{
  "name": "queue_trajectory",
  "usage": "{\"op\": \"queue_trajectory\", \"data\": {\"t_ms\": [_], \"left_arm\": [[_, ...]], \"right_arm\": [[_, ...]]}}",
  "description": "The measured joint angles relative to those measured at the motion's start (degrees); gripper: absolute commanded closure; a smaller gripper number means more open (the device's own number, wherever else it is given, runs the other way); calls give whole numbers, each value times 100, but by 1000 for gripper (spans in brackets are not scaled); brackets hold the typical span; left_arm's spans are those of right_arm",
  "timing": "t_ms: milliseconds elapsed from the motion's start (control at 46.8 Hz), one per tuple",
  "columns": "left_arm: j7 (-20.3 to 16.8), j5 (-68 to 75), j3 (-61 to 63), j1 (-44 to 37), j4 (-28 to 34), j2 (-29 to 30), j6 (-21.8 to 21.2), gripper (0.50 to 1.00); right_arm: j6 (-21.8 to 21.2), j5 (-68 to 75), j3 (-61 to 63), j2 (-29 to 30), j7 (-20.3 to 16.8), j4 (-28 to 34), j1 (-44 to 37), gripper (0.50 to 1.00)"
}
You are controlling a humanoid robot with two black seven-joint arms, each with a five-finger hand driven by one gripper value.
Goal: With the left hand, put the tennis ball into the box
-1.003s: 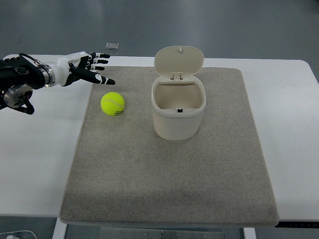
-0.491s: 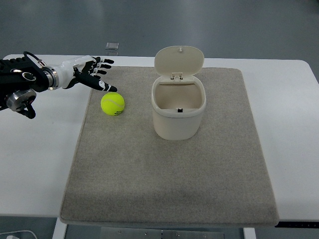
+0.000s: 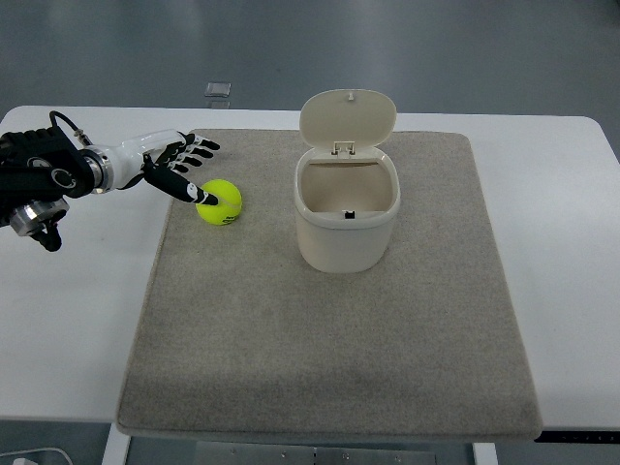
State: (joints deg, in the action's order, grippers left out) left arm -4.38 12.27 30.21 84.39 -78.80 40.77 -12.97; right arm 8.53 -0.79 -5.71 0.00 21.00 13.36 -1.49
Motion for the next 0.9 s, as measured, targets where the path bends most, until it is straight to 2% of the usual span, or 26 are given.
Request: {"op": "queue_trajectory", "data": {"t_ms": [491, 897], "left_arm": [[-54, -5, -196, -68, -30, -68, -31, 516], [-62, -5, -279, -285, -38, -79, -31, 516]], "right_arm": [[0, 0, 0, 0, 0, 0, 0, 562], [0, 0, 0, 0, 0, 0, 0, 562]]}}
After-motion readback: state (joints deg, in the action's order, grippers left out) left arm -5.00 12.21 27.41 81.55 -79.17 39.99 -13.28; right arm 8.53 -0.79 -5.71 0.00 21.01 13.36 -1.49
